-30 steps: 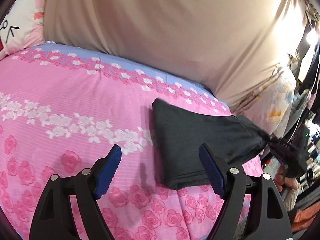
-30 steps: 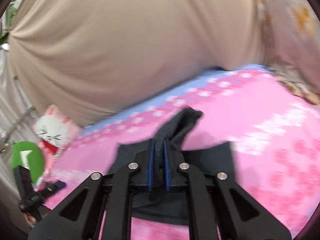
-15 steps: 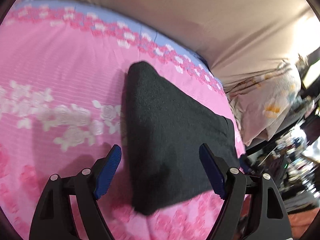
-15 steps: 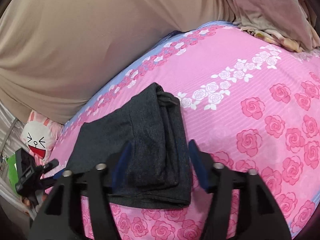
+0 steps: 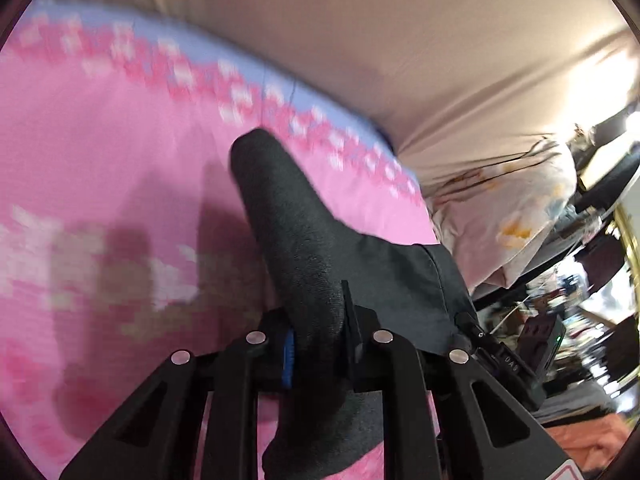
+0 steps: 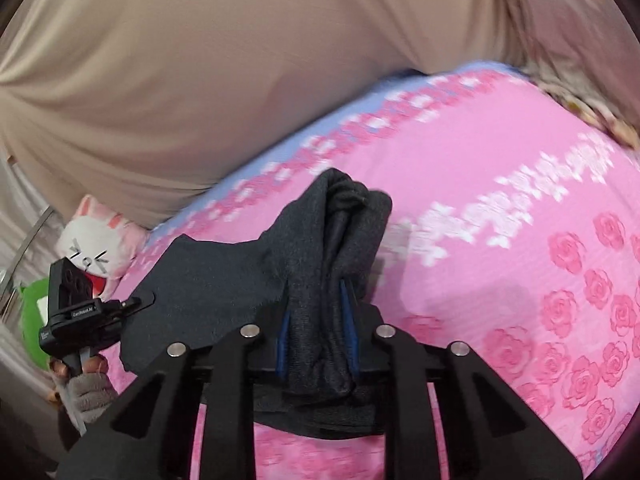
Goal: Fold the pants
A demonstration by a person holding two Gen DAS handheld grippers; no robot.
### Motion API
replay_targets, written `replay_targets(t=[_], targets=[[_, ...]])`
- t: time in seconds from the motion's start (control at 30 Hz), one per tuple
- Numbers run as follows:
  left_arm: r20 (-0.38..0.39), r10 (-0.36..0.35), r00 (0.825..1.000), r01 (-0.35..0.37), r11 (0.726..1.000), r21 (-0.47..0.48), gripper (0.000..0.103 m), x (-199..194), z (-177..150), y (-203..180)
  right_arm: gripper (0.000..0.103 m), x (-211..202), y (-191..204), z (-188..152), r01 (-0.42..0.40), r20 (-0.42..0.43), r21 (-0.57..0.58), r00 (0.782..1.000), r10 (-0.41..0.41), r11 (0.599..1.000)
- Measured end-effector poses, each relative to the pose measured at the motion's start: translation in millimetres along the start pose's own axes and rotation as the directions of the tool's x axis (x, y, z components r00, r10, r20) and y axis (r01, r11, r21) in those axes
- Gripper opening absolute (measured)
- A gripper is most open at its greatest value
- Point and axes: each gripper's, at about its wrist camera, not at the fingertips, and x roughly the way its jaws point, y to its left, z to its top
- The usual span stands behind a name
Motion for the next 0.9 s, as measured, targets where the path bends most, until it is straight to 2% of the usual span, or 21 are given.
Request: replay_targets(t=[0.07,0.1,0.13,0.17,0.2,0.23,0.27,0.3,0.37,0.43,0.5,0.53,0.57,0.6,0.63,0.7,0.73,0.8,0.9], targets=[[0.017,0.058,0.998,-0.059,0.998,0.021,0.018,-28,-6,9,0.023,19,10,-14,-0.004,-0.050,-0.023,0.999,0.003,1.000],[0.010,0.097,0.995,-0.097,0.995,0.021,0.023,-33,-11,17,0.029,36,11,-26,0.035,-0.097,-0.041,0.994,-0.039,0.999],[-0.003,0.154,0.988,-0.153,0.988,0.022,0.023,-35,-16,27,0.029,50,9,-38,0.106,-0.126,-0.060,0.986,-0.113,0.993],[-0.029,0.241,0.970,-0.241,0.970,0.018,0.023,-33,-24,42,0.035,54,8,-45,0.142,-0.124,-0.063,0.981,-0.149,0.988],[-0.045,0.302,0.952,-0.302,0.953,0.007,0.024,-31,-30,54,0.049,51,6,-48,0.162,-0.090,-0.046,0.982,-0.166,0.986],[-0.040,0.320,0.946,-0.321,0.947,-0.009,0.025,-32,-35,63,0.052,43,7,-46,0.169,-0.078,-0.030,0.982,-0.171,0.985],[-0.019,0.285,0.958,-0.286,0.958,-0.022,0.025,-40,-39,66,0.052,35,10,-42,0.160,-0.069,-0.025,0.985,-0.161,0.987],[0.007,0.280,0.960,-0.280,0.960,-0.020,0.022,-47,-38,62,0.052,27,17,-34,0.152,-0.047,-0.034,0.987,-0.154,0.988],[0.116,0.299,0.947,-0.305,0.952,0.032,0.022,-64,-34,37,0.052,24,31,-21,0.138,-0.042,-0.073,0.989,-0.141,0.988],[0.187,0.287,0.939,-0.309,0.946,0.100,0.027,-70,-31,7,0.056,33,42,-8,0.123,-0.041,-0.110,0.991,-0.128,0.986],[0.199,0.240,0.950,-0.272,0.950,0.153,0.052,-61,-30,-20,0.056,43,48,-2,0.174,-0.021,-0.134,0.984,-0.178,0.976],[0.199,0.236,0.951,-0.269,0.950,0.159,0.053,-56,-32,-26,0.056,47,47,4,0.225,0.019,-0.139,0.974,-0.225,0.964],[0.192,0.224,0.956,-0.258,0.949,0.179,0.053,-48,-37,-38,0.054,45,44,9,0.237,0.043,-0.137,0.972,-0.233,0.962],[0.180,0.208,0.962,-0.241,0.951,0.192,0.055,-43,-39,-42,0.045,44,34,13,0.229,0.048,-0.108,0.973,-0.225,0.967],[0.141,0.169,0.975,-0.198,0.954,0.225,0.058,-34,-46,-53,0.040,47,25,19,0.220,0.034,-0.081,0.975,-0.218,0.972],[0.072,0.115,0.991,-0.130,0.953,0.275,0.080,-19,-61,-63,0.040,45,2,19,0.156,-0.024,0.004,0.987,-0.156,0.988],[0.043,0.103,0.994,-0.112,0.948,0.299,0.081,-9,-68,-71,0.040,41,-5,16,0.122,-0.044,0.033,0.992,-0.121,0.992],[-0.008,0.102,0.995,-0.091,0.920,0.380,0.081,14,-85,-92,0.040,29,-15,5,0.032,-0.066,0.082,0.997,-0.027,0.996],[-0.054,0.135,0.989,-0.092,0.869,0.486,0.085,48,-110,-120,0.040,12,-9,-17,-0.078,-0.095,0.057,0.992,0.083,0.995]])
